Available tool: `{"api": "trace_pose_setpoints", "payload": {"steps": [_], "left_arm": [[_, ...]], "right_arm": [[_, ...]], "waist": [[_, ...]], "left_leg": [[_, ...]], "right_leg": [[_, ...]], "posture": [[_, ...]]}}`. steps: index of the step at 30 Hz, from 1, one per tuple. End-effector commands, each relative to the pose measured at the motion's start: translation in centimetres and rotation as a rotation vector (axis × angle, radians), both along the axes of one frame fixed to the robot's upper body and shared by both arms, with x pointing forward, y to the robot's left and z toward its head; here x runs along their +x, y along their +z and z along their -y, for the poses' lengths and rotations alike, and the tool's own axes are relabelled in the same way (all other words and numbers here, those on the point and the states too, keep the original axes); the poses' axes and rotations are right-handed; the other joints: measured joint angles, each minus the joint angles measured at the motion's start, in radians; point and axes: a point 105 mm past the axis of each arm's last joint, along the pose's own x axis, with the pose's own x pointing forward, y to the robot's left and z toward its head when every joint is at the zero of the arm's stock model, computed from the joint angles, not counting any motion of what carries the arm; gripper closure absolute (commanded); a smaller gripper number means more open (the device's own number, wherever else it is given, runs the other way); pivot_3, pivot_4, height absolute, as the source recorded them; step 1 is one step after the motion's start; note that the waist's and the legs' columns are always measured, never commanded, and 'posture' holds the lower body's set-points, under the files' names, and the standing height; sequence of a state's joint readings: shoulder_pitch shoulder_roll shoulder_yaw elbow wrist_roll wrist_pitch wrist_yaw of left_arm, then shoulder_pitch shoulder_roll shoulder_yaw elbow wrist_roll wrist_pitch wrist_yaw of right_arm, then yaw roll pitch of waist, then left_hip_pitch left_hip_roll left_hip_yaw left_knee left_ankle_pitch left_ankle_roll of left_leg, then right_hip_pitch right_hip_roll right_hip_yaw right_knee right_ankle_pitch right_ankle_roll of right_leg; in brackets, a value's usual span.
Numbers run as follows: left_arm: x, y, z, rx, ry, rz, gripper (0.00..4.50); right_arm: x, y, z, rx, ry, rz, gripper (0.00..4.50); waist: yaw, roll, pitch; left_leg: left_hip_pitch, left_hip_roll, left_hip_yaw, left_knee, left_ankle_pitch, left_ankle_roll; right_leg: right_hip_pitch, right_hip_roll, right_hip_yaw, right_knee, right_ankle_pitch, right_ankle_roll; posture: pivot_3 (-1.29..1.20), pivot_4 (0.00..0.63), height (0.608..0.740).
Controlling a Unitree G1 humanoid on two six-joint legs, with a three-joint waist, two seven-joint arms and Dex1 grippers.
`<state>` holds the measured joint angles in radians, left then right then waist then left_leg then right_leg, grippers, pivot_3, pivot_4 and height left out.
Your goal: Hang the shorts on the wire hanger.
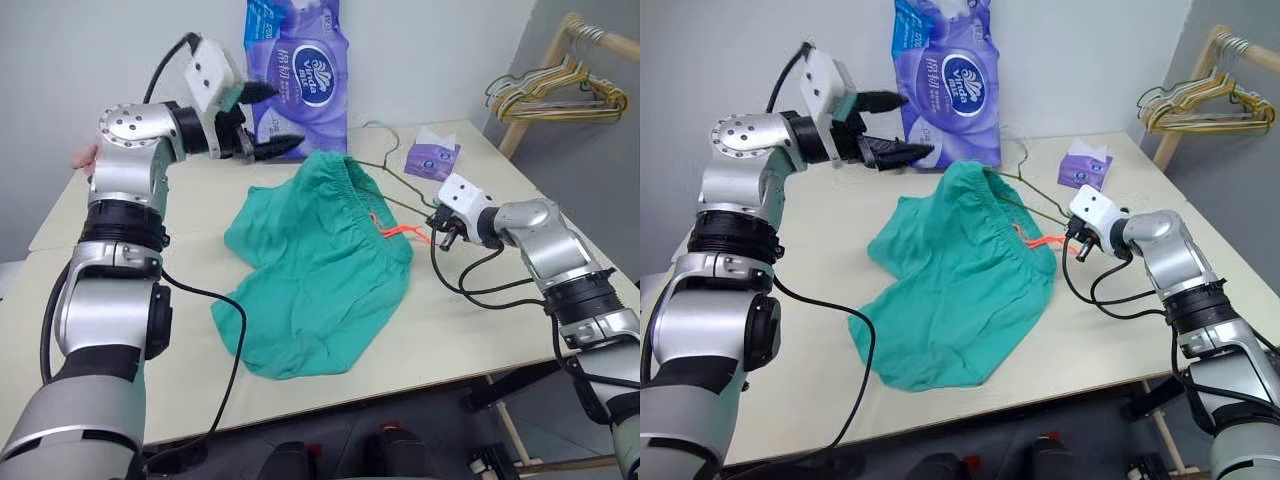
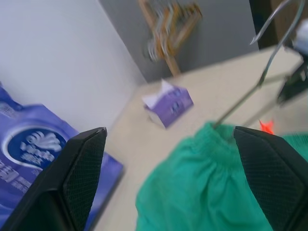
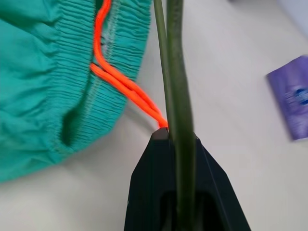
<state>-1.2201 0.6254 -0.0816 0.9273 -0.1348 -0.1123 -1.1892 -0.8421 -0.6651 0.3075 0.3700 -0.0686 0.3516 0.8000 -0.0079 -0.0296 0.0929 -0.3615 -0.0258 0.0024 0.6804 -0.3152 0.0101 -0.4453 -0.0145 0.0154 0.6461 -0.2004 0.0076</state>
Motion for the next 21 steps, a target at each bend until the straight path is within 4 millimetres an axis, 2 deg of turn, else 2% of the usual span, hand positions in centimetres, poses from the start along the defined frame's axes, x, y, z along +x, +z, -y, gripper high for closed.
{"api": "trace_pose_setpoints", "payload": {"steps": [1,4,13,21], "left_arm": [[0.0,0.3,0.0,0.064,-0.032,0.003,0.03],[0.4,-1.1,0.0,0.161,-0.018,-0.001,0.03],[1.0,-1.9,1.3,0.284,-0.022,0.066,0.03],[1.4,-4.0,1.7,0.354,-0.011,0.054,0.03]], "right_arm": [[0.3,3.6,-0.7,-0.075,0.059,0.187,4.50],[0.2,4.6,-1.1,-0.131,0.096,0.270,4.50],[-0.1,6.3,-2.4,-0.231,0.170,0.404,4.50],[-0.6,8.5,-4.5,-0.262,0.228,0.518,4.50]], "waist": [[-0.001,0.000,0.000],[-0.001,0.000,0.000],[-0.001,0.000,0.000],[-0.013,0.000,0.000]], "left_leg": [[-0.002,0.000,0.000,0.000,0.000,0.000],[-0.004,0.000,0.000,0.001,0.000,0.000],[-0.004,-0.002,0.001,0.001,-0.001,0.003],[-0.004,-0.001,0.001,0.001,-0.001,0.002]], "right_leg": [[-0.002,0.000,0.000,0.000,0.000,0.000],[-0.003,0.000,0.000,-0.001,0.000,0.000],[-0.003,-0.001,0.000,0.001,0.000,0.000],[-0.003,-0.001,0.000,0.002,0.001,0.000]], "posture": [[0.00,0.034,0.740],[0.00,0.032,0.740],[-0.01,0.029,0.740],[-0.01,0.030,0.740]]}}
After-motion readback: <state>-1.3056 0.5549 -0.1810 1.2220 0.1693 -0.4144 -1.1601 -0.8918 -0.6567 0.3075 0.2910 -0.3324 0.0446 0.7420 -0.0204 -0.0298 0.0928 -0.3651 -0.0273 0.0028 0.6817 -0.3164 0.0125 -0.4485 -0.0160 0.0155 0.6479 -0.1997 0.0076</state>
